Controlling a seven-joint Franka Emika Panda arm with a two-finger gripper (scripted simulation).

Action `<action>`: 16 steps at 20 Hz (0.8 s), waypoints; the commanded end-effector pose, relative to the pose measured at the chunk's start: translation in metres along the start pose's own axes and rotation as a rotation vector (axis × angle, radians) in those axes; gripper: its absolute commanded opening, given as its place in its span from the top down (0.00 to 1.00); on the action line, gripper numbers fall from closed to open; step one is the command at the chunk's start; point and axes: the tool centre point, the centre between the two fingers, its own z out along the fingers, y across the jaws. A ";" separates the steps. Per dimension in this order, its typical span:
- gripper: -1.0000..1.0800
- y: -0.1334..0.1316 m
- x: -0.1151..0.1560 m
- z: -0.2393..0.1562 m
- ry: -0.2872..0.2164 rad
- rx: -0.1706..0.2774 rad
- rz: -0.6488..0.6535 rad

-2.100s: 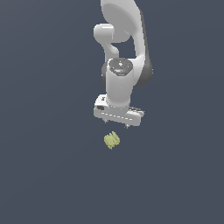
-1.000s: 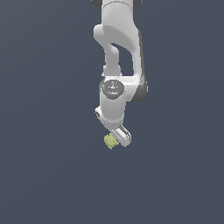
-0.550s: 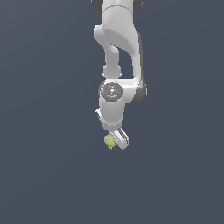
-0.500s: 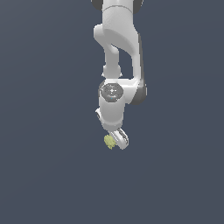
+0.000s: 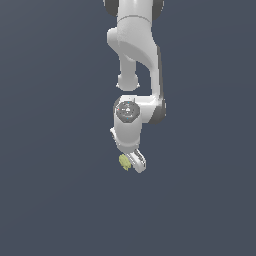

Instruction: Pick up the object and move it to a goal position.

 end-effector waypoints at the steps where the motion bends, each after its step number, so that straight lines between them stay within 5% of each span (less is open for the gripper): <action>1: 0.04 0.001 -0.001 0.014 -0.001 -0.001 0.001; 8: 0.04 0.000 0.000 0.028 -0.001 -0.001 0.003; 9: 1.00 0.000 0.000 0.028 -0.001 -0.001 0.003; 16: 1.00 0.000 0.000 0.028 -0.001 -0.001 0.003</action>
